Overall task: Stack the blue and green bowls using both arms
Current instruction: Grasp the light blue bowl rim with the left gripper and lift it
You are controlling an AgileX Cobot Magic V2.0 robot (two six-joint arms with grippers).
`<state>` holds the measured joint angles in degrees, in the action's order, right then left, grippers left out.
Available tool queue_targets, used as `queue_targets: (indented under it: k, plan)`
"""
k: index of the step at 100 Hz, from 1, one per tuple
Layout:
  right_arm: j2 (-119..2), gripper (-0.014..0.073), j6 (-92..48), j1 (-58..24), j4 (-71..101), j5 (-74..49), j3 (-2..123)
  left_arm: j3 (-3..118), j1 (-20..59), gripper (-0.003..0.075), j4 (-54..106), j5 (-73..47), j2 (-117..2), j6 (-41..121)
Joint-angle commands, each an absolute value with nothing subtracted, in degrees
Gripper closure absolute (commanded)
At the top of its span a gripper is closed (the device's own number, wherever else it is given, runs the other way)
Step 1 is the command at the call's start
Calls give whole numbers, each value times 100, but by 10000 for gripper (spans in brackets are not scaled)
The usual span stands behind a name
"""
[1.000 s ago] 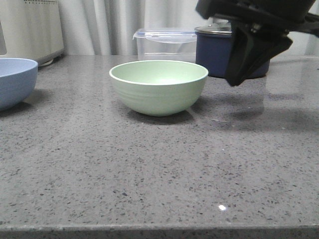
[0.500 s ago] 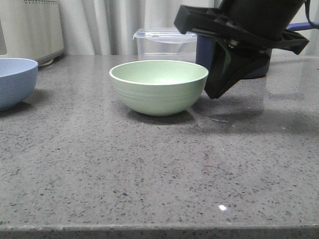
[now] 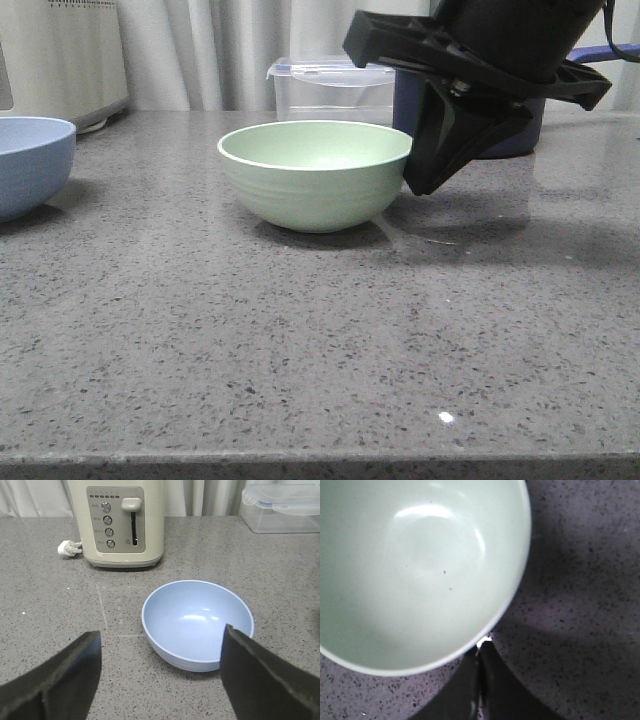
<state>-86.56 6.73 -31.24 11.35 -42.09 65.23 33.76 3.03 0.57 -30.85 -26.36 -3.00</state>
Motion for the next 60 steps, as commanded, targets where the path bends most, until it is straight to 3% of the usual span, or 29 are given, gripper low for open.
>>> queue_targets:
  k: [1,23,60]
  plan:
    - [-8463,673,644,-3135,1226,-3952,6651,3625,264,227,84,-2665,-2710,-318]
    - [-8463,673,644,-3135,1225,-3993,6651,4277,264,228,84,-3533,-3287,-387]
    - [-8463,673,644,-3135,1225,-3993,6651,5807,264,227,64,-4432,-5474,-515]
